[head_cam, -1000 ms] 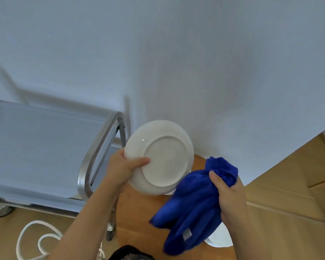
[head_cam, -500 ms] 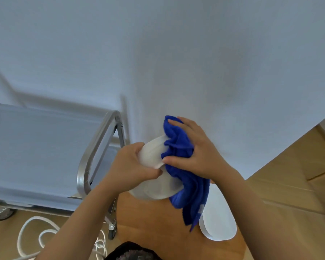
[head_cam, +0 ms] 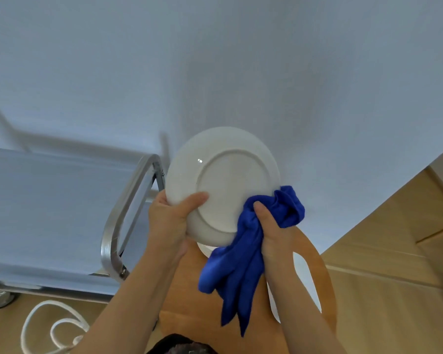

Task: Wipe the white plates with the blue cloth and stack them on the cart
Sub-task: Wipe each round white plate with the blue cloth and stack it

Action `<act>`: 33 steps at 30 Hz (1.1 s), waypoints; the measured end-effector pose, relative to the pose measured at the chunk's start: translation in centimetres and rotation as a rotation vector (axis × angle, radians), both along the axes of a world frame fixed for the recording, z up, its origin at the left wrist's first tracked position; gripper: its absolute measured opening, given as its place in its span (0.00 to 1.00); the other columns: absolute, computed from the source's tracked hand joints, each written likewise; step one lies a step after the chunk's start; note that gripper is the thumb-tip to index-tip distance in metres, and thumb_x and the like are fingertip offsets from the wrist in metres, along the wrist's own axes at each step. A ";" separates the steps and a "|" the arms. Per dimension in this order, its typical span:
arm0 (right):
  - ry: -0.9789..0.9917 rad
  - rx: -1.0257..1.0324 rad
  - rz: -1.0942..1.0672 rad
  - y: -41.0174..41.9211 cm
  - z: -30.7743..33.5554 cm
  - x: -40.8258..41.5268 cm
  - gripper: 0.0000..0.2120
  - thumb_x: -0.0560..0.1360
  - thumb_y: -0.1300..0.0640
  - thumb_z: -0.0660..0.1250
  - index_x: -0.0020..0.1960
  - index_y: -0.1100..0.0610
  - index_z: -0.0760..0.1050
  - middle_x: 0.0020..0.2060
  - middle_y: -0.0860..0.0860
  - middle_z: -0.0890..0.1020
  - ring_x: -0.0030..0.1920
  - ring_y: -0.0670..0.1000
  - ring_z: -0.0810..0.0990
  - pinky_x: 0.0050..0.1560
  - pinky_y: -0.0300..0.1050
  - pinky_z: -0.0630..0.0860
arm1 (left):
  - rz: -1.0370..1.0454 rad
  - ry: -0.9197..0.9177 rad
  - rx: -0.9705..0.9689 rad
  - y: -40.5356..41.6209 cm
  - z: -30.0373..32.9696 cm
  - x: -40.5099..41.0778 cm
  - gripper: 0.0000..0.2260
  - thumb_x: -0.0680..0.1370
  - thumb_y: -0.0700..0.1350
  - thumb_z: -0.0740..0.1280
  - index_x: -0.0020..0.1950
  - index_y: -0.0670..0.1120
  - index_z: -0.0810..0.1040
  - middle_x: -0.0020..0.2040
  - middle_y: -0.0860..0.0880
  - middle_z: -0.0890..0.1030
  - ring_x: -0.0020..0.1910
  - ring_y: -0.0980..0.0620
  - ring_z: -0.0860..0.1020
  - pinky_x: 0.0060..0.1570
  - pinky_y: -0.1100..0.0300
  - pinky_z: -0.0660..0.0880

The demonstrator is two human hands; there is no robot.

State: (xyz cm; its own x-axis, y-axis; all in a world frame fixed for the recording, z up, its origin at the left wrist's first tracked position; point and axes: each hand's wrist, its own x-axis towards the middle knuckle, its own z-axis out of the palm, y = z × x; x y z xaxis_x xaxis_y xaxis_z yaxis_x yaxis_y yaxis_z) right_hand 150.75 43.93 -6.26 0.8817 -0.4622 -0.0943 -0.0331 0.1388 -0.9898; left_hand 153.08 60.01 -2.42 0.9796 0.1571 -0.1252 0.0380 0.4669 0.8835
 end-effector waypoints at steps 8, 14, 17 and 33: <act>0.118 -0.074 0.223 -3.2 0.4 -0.3 0.08 0.77 0.60 0.65 0.55 0.58 0.69 0.44 0.51 0.76 0.40 0.39 0.78 0.38 0.26 0.70 | -0.458 0.190 -0.104 2.1 -0.3 -0.8 0.18 0.71 0.59 0.65 0.56 0.51 0.79 0.53 0.46 0.84 0.50 0.48 0.83 0.39 0.57 0.80; 0.201 -0.195 0.308 -3.0 1.1 1.4 0.13 0.80 0.48 0.58 0.64 0.45 0.71 0.51 0.42 0.78 0.47 0.36 0.75 0.36 0.19 0.68 | -0.517 0.189 -0.082 0.9 -0.6 -1.4 0.17 0.70 0.55 0.64 0.54 0.50 0.81 0.53 0.46 0.84 0.51 0.48 0.83 0.41 0.59 0.80; 0.165 -0.305 0.385 -2.5 1.5 2.8 0.21 0.81 0.47 0.57 0.72 0.46 0.64 0.67 0.42 0.71 0.67 0.42 0.69 0.65 0.34 0.65 | -0.584 0.140 0.009 0.7 0.1 -0.8 0.17 0.70 0.57 0.64 0.53 0.51 0.82 0.54 0.46 0.84 0.53 0.48 0.82 0.44 0.58 0.80; -0.107 -0.803 0.598 3.8 1.4 -0.5 0.26 0.76 0.41 0.51 0.73 0.45 0.60 0.74 0.42 0.62 0.74 0.44 0.59 0.74 0.46 0.58 | -0.167 0.226 -0.129 -3.3 -2.4 -0.8 0.19 0.80 0.54 0.58 0.43 0.49 0.85 0.45 0.47 0.86 0.45 0.53 0.84 0.36 0.64 0.79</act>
